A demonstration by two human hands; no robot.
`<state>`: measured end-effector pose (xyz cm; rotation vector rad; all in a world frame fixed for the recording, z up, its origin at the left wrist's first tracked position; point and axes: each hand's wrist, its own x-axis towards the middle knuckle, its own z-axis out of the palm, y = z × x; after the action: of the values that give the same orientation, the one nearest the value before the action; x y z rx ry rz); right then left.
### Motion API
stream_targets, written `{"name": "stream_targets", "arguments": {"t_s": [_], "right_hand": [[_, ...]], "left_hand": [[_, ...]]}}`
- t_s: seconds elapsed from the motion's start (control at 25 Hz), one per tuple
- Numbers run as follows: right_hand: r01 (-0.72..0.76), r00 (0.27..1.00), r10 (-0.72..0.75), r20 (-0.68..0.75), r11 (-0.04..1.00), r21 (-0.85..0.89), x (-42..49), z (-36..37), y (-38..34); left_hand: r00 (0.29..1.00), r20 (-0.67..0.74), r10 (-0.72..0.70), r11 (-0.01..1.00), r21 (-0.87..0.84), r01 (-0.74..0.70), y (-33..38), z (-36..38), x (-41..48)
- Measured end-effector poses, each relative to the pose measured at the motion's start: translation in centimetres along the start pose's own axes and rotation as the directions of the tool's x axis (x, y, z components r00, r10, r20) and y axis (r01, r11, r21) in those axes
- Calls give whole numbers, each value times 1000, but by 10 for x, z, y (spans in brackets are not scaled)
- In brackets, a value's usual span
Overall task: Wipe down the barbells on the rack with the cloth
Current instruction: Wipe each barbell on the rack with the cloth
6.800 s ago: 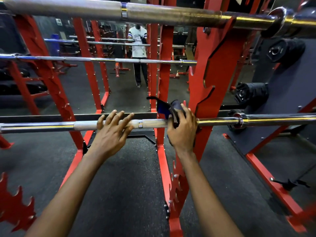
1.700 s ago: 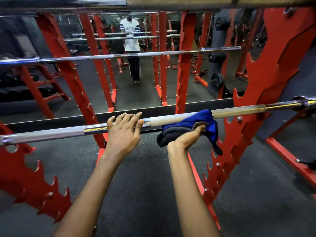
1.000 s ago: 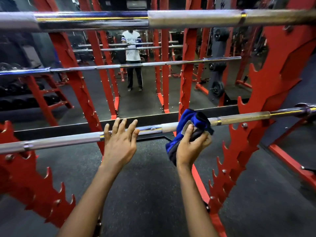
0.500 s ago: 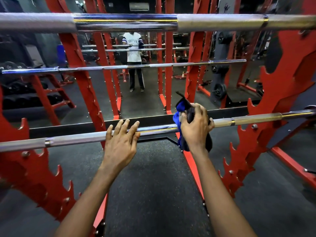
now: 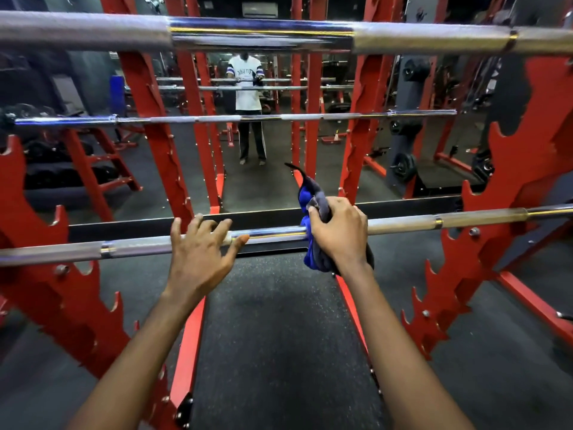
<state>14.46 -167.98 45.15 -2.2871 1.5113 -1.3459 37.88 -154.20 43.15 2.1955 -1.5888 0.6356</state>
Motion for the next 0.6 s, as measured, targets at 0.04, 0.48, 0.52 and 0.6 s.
{"name": "stream_targets", "arguments": {"t_s": [0.04,0.48,0.52,0.6], "right_hand": [[-36,999,36,0,999,-17,1,2,-6],[134,977,-122,-177,990,54,-34,38,-43],[84,983,-76,-166,996,42,-34,39,-51],[124,980,-121,-157,992,8,-43,46,-68]], "left_hand": [[1000,-1,-26,1000,1,26,-7,1,-2],[978,-170,120,991,-43,-129,-35,14,-28],[978,-172,119,991,-37,-128,-35,16,-29],[975,-201,100,993,-41,-110,-33,20,-29]]}}
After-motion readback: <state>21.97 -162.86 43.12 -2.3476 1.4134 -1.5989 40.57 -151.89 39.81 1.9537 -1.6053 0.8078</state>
